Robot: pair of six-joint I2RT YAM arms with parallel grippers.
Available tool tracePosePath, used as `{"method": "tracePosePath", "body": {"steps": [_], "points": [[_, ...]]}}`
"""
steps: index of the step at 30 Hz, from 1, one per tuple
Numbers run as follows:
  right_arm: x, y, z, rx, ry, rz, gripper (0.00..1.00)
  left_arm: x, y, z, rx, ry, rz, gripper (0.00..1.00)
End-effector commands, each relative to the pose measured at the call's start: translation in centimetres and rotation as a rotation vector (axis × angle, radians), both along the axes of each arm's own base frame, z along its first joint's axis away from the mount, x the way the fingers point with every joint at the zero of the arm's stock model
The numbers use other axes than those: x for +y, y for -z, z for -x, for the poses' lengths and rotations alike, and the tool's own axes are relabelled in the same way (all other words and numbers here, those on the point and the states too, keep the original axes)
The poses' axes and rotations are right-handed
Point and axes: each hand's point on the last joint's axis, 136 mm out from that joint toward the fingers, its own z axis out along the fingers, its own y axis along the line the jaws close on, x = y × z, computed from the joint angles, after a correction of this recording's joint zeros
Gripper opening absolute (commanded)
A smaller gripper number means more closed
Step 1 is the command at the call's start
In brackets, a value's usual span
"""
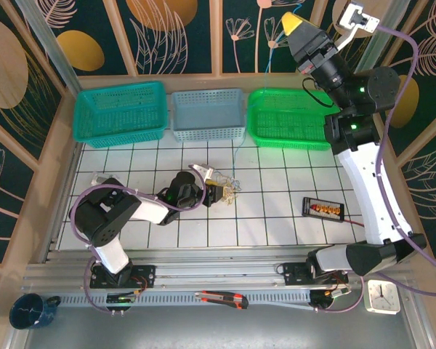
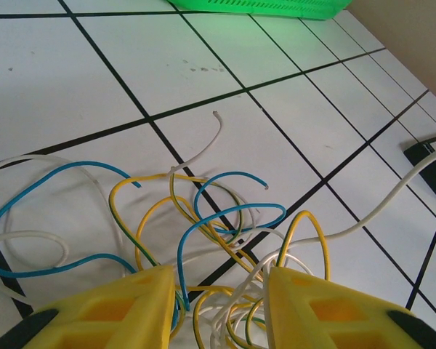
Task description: Untangle the cables
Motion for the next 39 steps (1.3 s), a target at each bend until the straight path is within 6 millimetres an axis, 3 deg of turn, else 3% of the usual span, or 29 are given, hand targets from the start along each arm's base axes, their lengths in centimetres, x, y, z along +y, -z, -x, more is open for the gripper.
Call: {"method": "tracePosePath", "body": {"steps": [1, 5, 8, 15, 21, 24, 27, 35, 39], "points": [[0.3, 0.2, 0.2, -0.015, -0.041, -0.006, 0.0, 0.0, -0.3, 0.0, -0.013, -0.006, 0.023, 0.41], [0.2, 1.5, -0.3, 0.006, -0.035, -0.009, 0.0, 0.2, -1.4, 0.1, -0.032, -0.008, 0.032, 0.48], [0.3, 0.9, -0.3, -0.008, -0.037, -0.009, 0.0, 0.2, -1.9, 0.0, -0.042, -0.009, 0.03, 0.46], [-0.9, -5.1, 2.2, -0.173, 0.03, 0.015, 0.0, 0.3, -1.1, 0.2, -0.02, -0.009, 0.032, 0.39], [-3.6, -6.7, 1.0, -0.209, 0.163, -0.004, 0.0, 0.2, -1.2, 0.2, -0.015, -0.009, 0.047, 0.36], [-4.2, -5.8, -0.8, -0.183, 0.198, -0.002, 0.0, 0.1, -1.2, 0.2, -0.015, -0.009, 0.045, 0.39], [-5.1, -4.1, -3.2, -0.146, 0.252, -0.002, 0.0, 0.1, -2.0, 0.1, -0.022, -0.011, 0.054, 0.49], [-7.6, 1.9, -10.3, -0.009, 0.404, 0.009, 0.0, 0.4, -5.6, -0.4, -0.045, -0.052, 0.109, 0.98], [-8.7, 4.8, -13.8, 0.052, 0.475, 0.022, 0.0, 0.6, -7.3, -0.6, -0.056, -0.081, 0.13, 0.99]]}}
